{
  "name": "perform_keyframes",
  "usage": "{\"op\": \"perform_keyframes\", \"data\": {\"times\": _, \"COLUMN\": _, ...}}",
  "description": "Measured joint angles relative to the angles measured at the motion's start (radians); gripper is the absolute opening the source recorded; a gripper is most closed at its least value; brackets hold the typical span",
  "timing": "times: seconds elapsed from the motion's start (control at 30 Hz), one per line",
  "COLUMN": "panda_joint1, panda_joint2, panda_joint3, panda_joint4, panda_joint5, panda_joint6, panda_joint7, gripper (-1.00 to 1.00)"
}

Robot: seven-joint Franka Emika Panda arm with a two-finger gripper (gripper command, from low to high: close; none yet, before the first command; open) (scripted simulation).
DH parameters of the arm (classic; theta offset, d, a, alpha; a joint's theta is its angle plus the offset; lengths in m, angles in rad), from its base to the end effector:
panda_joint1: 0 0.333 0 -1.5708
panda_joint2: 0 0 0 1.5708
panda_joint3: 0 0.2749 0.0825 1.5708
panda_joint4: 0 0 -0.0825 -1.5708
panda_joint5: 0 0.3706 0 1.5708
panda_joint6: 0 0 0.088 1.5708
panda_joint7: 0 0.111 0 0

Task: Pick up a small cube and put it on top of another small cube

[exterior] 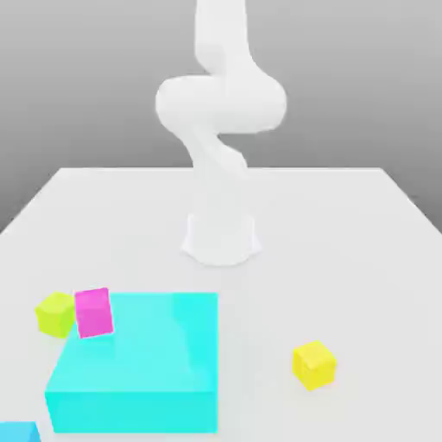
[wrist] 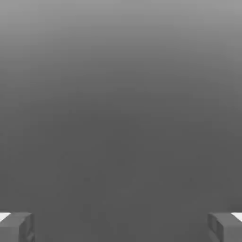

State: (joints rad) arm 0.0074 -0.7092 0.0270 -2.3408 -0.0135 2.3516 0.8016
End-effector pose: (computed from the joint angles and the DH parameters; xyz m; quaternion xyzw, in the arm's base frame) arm 0.3976 0.0161 0.6296 -0.8689 0.3476 -0.3281 0.1287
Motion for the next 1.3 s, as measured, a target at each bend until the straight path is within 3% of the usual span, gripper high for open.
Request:
{"op": "perform_keyframes", "data": {"times": 0.73, "panda_joint1": 0.122, "panda_joint2": 0.802, "panda_joint3": 0.182, "panda_joint4": -0.356, "panda_joint5": -0.074, "panda_joint6": 0.46, "panda_joint7": -0.018, "gripper": 0.0}}
{"op": "perform_keyframes", "data": {"times": 0.93, "panda_joint1": 0.206, "panda_joint2": 1.02, "panda_joint3": 0.081, "panda_joint4": -0.33, "panda_joint5": -0.174, "panda_joint6": 0.626, "panda_joint7": 0.057, "gripper": 0.0}}
{"op": "perform_keyframes", "data": {"times": 0.97, "panda_joint1": 0.221, "panda_joint2": 1.044, "panda_joint3": 0.064, "panda_joint4": -0.325, "panda_joint5": -0.183, "panda_joint6": 0.645, "panda_joint7": 0.063, "gripper": -1.0}}
{"op": "perform_keyframes", "data": {"times": 1.17, "panda_joint1": 0.228, "panda_joint2": 1.056, "panda_joint3": 0.056, "panda_joint4": -0.322, "panda_joint5": -0.192, "panda_joint6": 0.655, "panda_joint7": 0.07, "gripper": -1.0}}
{"op": "perform_keyframes", "data": {"times": 1.3, "panda_joint1": 0.179, "panda_joint2": 0.956, "panda_joint3": 0.117, "panda_joint4": -0.343, "panda_joint5": -0.137, "panda_joint6": 0.577, "panda_joint7": 0.029, "gripper": -1.0}}
